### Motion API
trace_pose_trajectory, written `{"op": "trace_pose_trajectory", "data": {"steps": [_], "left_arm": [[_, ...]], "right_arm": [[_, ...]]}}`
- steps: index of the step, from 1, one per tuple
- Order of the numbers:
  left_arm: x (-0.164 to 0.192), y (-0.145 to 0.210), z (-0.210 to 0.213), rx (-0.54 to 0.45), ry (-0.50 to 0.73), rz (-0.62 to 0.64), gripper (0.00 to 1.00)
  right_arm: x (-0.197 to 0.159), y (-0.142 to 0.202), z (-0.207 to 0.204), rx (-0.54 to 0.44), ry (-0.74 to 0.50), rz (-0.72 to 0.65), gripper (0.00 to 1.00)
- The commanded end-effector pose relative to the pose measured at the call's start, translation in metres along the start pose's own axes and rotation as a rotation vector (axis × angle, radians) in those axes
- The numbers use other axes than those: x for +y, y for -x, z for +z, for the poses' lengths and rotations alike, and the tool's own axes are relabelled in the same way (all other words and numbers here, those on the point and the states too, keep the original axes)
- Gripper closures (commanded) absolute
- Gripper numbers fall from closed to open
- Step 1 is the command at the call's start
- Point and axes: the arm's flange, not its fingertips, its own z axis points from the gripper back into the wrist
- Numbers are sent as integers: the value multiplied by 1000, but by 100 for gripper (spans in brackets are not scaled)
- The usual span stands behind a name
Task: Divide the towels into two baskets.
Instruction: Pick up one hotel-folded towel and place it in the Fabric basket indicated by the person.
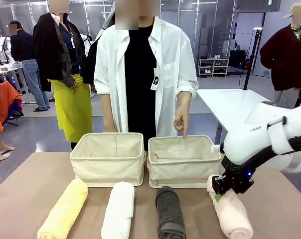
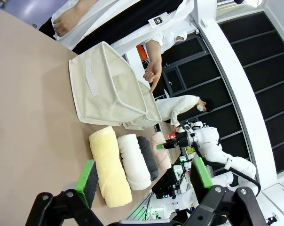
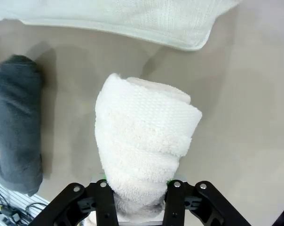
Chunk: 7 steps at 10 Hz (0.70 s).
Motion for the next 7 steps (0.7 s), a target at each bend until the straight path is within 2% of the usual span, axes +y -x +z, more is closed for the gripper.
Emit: {"op": "trace_pose_trajectory", "data": {"steps": [1, 4, 6, 7], "left_arm": [[-1, 1, 3, -6, 8, -1, 0], [-1, 1, 3, -6, 8, -1, 0], [-1, 1, 3, -6, 8, -1, 0], [-1, 1, 3, -6, 8, -1, 0]], "right_arm": [[21, -5, 49, -60, 11, 216, 71], [49, -22, 105, -98, 61, 660, 71], [67, -21, 121, -57, 153, 1006, 71], [74, -20, 122, -58, 192, 1118, 71]]}}
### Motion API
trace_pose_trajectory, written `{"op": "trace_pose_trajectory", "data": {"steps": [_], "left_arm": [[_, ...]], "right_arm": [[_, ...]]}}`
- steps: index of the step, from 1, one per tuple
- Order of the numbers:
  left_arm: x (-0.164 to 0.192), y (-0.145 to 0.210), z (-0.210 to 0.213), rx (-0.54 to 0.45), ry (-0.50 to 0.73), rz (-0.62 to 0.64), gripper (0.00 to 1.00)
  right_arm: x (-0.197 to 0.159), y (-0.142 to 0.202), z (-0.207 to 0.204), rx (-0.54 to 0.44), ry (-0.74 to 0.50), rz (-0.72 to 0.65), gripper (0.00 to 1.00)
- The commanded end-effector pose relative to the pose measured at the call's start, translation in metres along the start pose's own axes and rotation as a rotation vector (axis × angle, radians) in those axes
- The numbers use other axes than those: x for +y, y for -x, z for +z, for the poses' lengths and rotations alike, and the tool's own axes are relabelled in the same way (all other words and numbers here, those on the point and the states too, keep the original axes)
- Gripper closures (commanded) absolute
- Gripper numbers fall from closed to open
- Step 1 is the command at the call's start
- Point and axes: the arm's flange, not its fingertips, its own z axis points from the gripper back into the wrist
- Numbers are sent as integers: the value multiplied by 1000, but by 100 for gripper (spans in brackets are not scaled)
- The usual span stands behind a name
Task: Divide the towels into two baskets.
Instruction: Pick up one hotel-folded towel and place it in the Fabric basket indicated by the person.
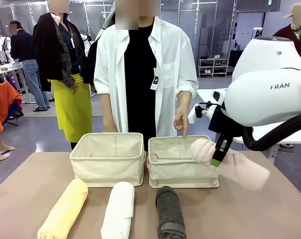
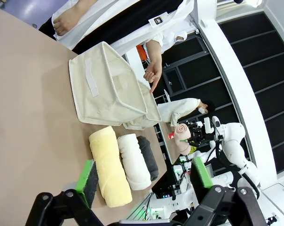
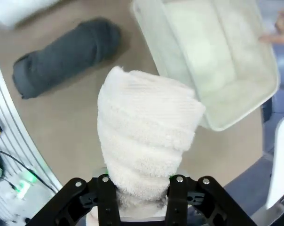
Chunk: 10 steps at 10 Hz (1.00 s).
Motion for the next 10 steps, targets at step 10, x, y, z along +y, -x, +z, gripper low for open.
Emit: {"op": "trace_pose_trajectory", "data": {"steps": [10], "left_arm": [[-1, 1, 3, -6, 8, -2, 0]], "right_arm": [[-21, -51, 11, -21, 120, 327, 63]]}}
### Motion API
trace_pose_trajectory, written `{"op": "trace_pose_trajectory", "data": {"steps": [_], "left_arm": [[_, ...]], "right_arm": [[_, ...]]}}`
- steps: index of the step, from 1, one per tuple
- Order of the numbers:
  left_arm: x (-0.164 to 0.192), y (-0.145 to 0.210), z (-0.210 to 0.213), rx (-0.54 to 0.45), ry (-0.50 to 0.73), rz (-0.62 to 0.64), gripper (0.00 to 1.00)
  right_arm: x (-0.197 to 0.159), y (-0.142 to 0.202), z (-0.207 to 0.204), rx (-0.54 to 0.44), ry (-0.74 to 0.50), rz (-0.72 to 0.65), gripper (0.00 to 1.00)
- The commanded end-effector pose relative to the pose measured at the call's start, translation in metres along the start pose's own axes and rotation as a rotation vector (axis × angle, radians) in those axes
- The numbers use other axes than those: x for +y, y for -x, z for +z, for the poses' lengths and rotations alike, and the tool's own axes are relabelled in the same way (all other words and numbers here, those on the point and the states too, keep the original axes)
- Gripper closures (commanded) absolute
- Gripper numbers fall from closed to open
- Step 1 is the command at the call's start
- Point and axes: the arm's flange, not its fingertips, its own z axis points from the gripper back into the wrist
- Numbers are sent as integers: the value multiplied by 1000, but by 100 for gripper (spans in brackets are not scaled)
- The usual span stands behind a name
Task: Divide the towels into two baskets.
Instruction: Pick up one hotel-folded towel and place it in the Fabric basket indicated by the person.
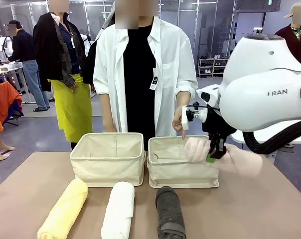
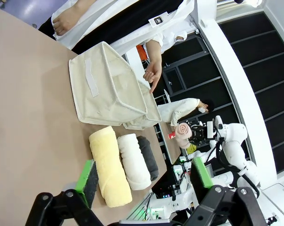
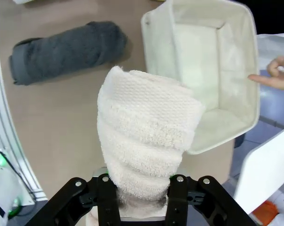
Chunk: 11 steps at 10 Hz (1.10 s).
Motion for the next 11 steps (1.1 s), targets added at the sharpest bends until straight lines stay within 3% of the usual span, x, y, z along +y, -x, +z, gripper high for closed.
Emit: {"op": "trace_pose_trajectory", "data": {"steps": [1, 3, 6, 11], "left_arm": [[-1, 1, 3, -6, 8, -1, 0], [-1, 1, 3, -6, 8, -1, 0], [-1, 1, 3, -6, 8, -1, 0], [-1, 1, 3, -6, 8, -1, 0]], "right_arm": [[-44, -34, -4, 25, 55, 156, 63], [-78, -52, -12, 40, 65, 239, 63], [-128, -90, -63, 69, 50, 315, 63], [-144, -106, -171, 91, 62, 376, 63]]}}
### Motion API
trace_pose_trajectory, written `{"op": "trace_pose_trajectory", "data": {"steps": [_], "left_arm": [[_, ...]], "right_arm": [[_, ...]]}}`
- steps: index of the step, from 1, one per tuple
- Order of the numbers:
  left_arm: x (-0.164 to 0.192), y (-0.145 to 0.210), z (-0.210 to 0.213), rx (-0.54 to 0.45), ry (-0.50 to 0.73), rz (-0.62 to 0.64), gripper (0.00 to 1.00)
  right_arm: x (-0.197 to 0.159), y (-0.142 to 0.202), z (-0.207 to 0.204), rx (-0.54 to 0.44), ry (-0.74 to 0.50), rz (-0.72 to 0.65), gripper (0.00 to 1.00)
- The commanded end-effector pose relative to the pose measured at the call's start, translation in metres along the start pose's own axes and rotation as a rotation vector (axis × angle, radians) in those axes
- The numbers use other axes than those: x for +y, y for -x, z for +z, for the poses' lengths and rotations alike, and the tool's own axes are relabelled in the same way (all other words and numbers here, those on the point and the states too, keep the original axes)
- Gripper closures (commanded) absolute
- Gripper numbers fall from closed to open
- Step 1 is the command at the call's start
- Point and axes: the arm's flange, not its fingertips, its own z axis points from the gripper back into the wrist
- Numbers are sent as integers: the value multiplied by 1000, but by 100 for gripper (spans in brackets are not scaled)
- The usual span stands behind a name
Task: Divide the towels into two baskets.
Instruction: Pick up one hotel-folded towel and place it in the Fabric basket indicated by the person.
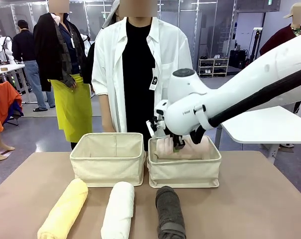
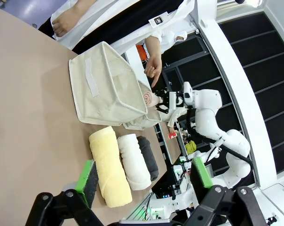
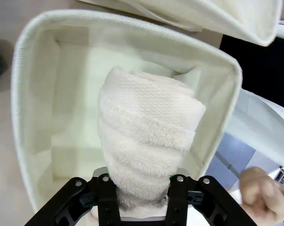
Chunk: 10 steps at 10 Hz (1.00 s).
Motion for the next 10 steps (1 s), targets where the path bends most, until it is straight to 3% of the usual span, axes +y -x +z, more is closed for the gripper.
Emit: {"op": "trace_pose_trajectory", "data": {"steps": [1, 2, 3, 5, 7, 10], "left_arm": [[-1, 1, 3, -6, 8, -2, 0], [-1, 1, 3, -6, 8, -2, 0], [-1, 1, 3, -6, 8, -2, 0], [-1, 1, 3, -6, 8, -2, 0], [-1, 1, 3, -6, 8, -2, 0], [-1, 1, 3, -6, 8, -2, 0]], "right_arm": [[-6, -5, -14, 13, 43, -6, 63], [-6, -7, -25, 24, 42, 4, 63], [-7, -6, -33, 20, 26, -1, 56], [-6, -6, -29, 20, 24, -3, 24], [-3, -8, -27, 27, 13, 11, 0], [8, -3, -17, 40, 12, 12, 0]]}}
